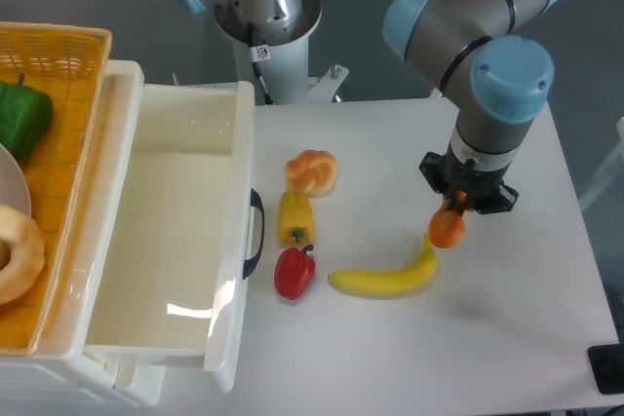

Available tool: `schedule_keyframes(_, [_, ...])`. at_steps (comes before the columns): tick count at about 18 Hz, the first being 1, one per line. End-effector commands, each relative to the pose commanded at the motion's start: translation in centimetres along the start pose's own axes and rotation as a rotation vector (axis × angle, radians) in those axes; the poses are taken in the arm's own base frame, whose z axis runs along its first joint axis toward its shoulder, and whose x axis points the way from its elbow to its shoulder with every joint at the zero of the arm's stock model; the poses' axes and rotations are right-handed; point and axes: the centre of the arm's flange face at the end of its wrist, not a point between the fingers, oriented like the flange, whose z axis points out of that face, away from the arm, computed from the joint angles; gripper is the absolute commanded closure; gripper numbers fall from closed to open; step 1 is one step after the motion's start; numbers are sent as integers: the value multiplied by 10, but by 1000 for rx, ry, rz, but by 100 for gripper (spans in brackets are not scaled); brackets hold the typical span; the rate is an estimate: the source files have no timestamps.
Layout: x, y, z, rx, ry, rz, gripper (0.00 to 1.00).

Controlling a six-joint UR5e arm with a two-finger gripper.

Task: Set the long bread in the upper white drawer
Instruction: 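Lift the held long bread upward off the table with the gripper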

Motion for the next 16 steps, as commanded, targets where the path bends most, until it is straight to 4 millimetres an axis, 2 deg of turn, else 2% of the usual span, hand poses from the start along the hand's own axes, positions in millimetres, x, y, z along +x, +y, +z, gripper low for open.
schedule_keyframes(4, [3,0,2,-1,11,-9,90])
schedule_keyframes(9, [17,5,-31,39,7,-55,90])
schedule_keyframes(11, [27,1,-40,51,14,-72,90])
schedule_keyframes(13, [38,0,-58,76,13,-87,90])
schedule_keyframes(16, [67,9,-108,150,13,-113,90])
